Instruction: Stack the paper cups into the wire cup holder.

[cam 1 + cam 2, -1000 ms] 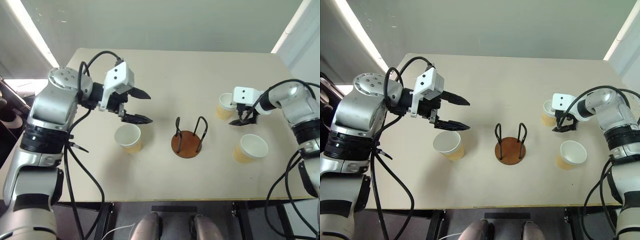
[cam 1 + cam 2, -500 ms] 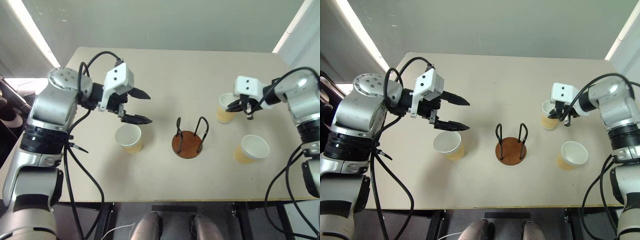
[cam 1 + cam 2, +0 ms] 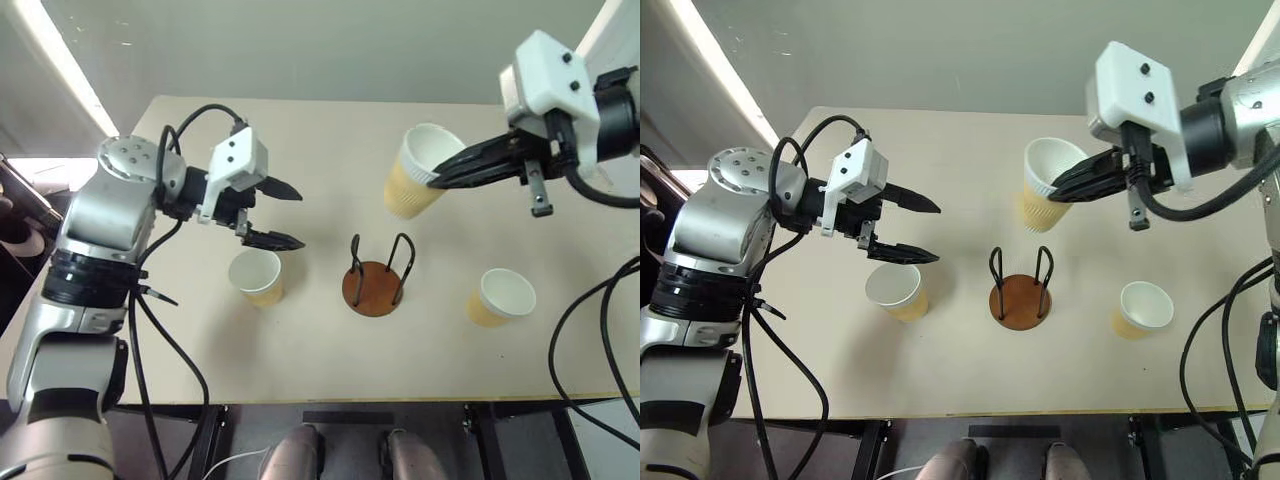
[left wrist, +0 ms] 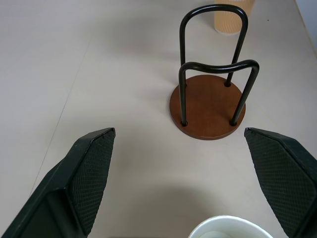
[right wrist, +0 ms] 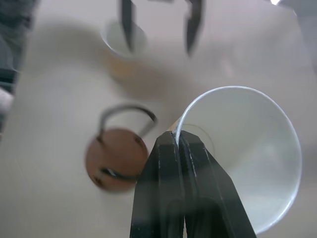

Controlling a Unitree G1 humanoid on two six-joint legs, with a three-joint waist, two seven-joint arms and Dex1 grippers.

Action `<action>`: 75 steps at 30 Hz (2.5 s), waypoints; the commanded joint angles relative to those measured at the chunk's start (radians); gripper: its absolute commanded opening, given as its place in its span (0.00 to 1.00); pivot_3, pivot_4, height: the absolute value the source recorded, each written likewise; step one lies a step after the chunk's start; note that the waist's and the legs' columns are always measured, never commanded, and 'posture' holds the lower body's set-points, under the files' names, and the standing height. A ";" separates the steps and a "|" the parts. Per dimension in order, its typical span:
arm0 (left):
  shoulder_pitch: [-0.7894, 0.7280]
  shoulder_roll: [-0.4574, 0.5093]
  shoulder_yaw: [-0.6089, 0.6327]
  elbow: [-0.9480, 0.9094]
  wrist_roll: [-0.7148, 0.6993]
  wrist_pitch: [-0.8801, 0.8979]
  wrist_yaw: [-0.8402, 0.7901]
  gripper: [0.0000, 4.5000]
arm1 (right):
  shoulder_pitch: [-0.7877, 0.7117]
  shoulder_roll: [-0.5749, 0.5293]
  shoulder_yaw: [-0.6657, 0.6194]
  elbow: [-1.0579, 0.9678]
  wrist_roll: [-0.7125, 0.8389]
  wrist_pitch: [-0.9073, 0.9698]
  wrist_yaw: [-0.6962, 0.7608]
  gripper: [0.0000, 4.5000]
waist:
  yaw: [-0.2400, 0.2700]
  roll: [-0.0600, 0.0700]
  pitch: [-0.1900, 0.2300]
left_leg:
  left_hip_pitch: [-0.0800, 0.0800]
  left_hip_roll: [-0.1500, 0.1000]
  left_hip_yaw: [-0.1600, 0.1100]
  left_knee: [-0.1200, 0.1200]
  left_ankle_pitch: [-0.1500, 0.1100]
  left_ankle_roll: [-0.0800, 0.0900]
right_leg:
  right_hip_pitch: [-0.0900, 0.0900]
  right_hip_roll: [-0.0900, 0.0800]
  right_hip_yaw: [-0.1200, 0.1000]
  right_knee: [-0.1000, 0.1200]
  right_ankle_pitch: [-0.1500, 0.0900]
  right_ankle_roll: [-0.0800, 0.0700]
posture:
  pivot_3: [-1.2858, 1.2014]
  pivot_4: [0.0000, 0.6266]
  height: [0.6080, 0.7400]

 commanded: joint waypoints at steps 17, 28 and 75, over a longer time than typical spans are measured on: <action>-0.026 -0.002 0.012 0.004 0.009 -0.025 -0.001 1.00 | 0.072 0.026 0.069 -0.062 0.075 -0.019 -0.083 0.01 | -0.002 0.000 0.000 | 0.000 0.000 0.000 0.000 0.000 0.000 | -0.002 0.000 0.000 0.000 0.000 0.000 | 0.52 0.24 1.00; -0.047 -0.017 0.005 0.033 0.021 -0.045 -0.004 1.00 | 0.135 0.006 0.135 -0.089 0.027 -0.098 -0.084 0.01 | -0.002 0.000 0.000 | 0.000 0.000 0.000 0.000 0.000 0.000 | -0.002 0.000 0.000 0.001 0.000 0.000 | 0.52 0.24 1.00; 0.357 0.377 0.034 -0.420 0.158 -0.155 -0.002 1.00 | 0.212 -0.141 -0.105 -0.039 0.389 0.190 -0.161 0.90 | -0.008 0.000 0.000 | 0.002 0.001 0.000 -0.002 0.000 -0.001 | -0.001 0.001 0.001 0.004 -0.002 -0.003 | 0.52 0.24 1.00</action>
